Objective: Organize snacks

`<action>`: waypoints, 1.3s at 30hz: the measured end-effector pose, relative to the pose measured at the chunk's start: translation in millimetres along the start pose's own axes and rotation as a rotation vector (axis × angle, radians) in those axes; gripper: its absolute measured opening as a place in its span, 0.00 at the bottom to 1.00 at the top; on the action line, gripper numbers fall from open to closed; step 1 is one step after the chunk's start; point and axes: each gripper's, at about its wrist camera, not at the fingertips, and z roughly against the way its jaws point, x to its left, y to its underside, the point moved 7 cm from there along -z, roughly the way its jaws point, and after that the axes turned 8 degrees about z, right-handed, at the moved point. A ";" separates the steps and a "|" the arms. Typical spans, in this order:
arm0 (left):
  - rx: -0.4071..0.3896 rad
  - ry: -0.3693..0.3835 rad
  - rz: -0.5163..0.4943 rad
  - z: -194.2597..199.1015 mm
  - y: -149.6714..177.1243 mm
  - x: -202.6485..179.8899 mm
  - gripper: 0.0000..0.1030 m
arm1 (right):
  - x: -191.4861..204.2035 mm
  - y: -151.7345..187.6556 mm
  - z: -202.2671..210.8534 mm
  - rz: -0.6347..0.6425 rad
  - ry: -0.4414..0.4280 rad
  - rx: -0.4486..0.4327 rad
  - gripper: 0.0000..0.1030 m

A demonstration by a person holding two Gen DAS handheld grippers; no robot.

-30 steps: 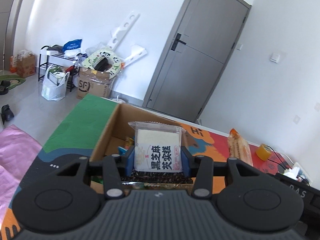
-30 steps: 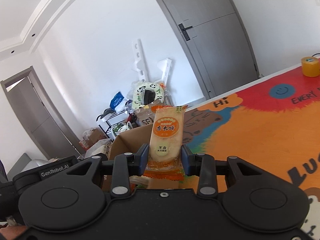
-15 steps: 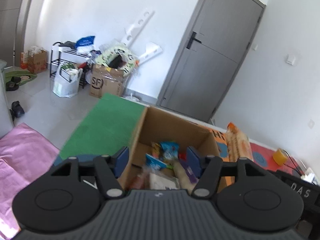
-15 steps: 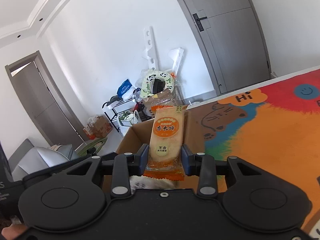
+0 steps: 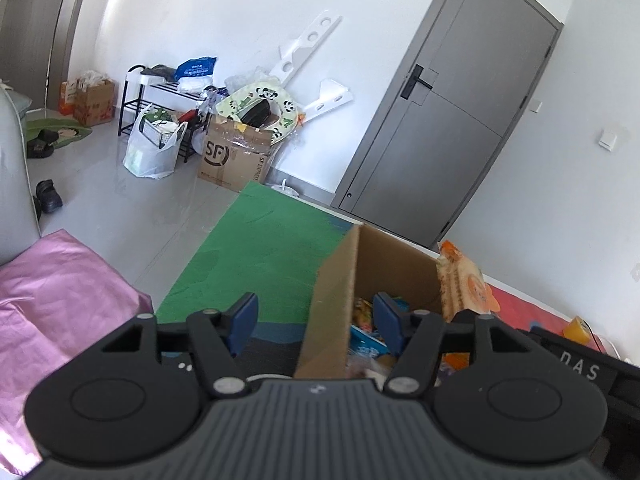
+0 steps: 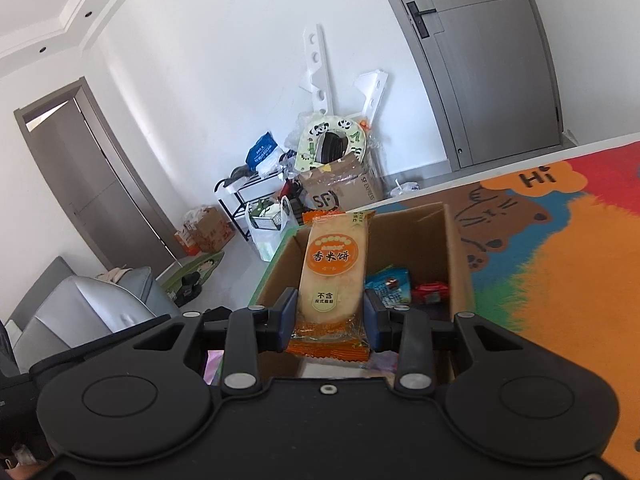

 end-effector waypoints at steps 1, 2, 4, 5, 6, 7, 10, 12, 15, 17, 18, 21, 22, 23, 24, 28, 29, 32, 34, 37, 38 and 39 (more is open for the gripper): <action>0.001 -0.003 0.004 -0.9 -1.0 2.5 0.60 | 1.2 0.1 -3.6 0.000 0.002 0.005 0.35; 0.002 -0.007 0.006 -1.3 -1.4 5.1 0.60 | 3.1 0.5 -7.7 -0.002 0.002 0.011 0.35; 0.005 -0.013 0.015 -2.9 -3.3 8.9 0.60 | 6.0 0.7 -13.4 -0.011 -0.015 0.018 0.35; 0.006 -0.015 0.019 -3.5 -3.9 9.6 0.60 | 8.6 0.5 -15.6 -0.010 -0.029 0.022 0.35; 0.006 -0.019 0.020 -3.4 -4.0 10.7 0.60 | 10.3 0.2 -17.3 -0.013 -0.039 0.027 0.38; 0.007 -0.022 0.021 -3.1 -3.7 11.2 0.60 | 10.7 -0.1 -17.6 -0.026 -0.053 0.026 0.40; 0.012 -0.021 0.013 -2.0 -0.2 6.9 0.61 | 5.5 0.6 -12.7 -0.063 -0.080 0.020 0.48; 0.017 -0.016 0.010 -0.4 2.6 3.8 0.61 | -1.8 2.1 -6.9 -0.072 -0.067 0.018 0.48; 0.019 -0.006 -0.003 3.5 6.4 -4.8 0.61 | -10.9 3.3 6.4 -0.077 -0.049 0.009 0.48; 0.021 0.006 -0.014 6.6 10.6 -13.8 0.61 | -15.6 4.1 17.3 -0.077 -0.042 0.002 0.48; 0.024 0.011 -0.018 8.0 12.5 -17.5 0.61 | -18.2 5.3 23.2 -0.079 -0.040 0.001 0.48; 0.037 0.031 -0.037 11.4 19.9 -29.9 0.61 | -28.8 8.6 35.3 -0.084 -0.023 -0.002 0.48; 0.040 0.034 -0.042 12.6 22.8 -34.2 0.61 | -32.7 9.5 37.9 -0.087 -0.016 -0.002 0.48; 0.044 0.039 -0.049 13.9 26.7 -39.9 0.61 | -37.9 10.7 42.6 -0.093 -0.008 -0.003 0.48; 0.048 0.042 -0.056 14.8 30.2 -44.1 0.61 | -42.5 12.4 47.3 -0.098 -0.002 -0.004 0.48; 0.037 0.021 -0.085 20.5 39.0 -55.8 0.74 | -61.9 19.0 67.1 -0.124 0.022 -0.012 0.48; 0.041 0.025 -0.084 21.5 39.9 -57.8 0.76 | -67.0 20.4 72.5 -0.127 0.029 -0.014 0.48; 0.049 0.027 -0.085 25.9 42.8 -63.8 0.81 | -79.5 24.6 88.3 -0.140 0.041 -0.021 0.48; 0.038 0.028 -0.091 31.6 45.3 -69.3 0.85 | -86.5 27.2 97.5 -0.149 0.050 -0.025 0.50; 0.041 0.052 -0.107 37.7 51.4 -80.5 0.87 | -94.8 30.9 112.0 -0.151 0.067 -0.042 0.59; 0.046 0.061 -0.114 39.3 55.2 -84.9 0.88 | -97.7 32.3 116.9 -0.147 0.081 -0.048 0.64; 0.052 0.066 -0.120 40.0 57.6 -88.9 0.88 | -101.0 34.0 122.3 -0.140 0.101 -0.054 0.68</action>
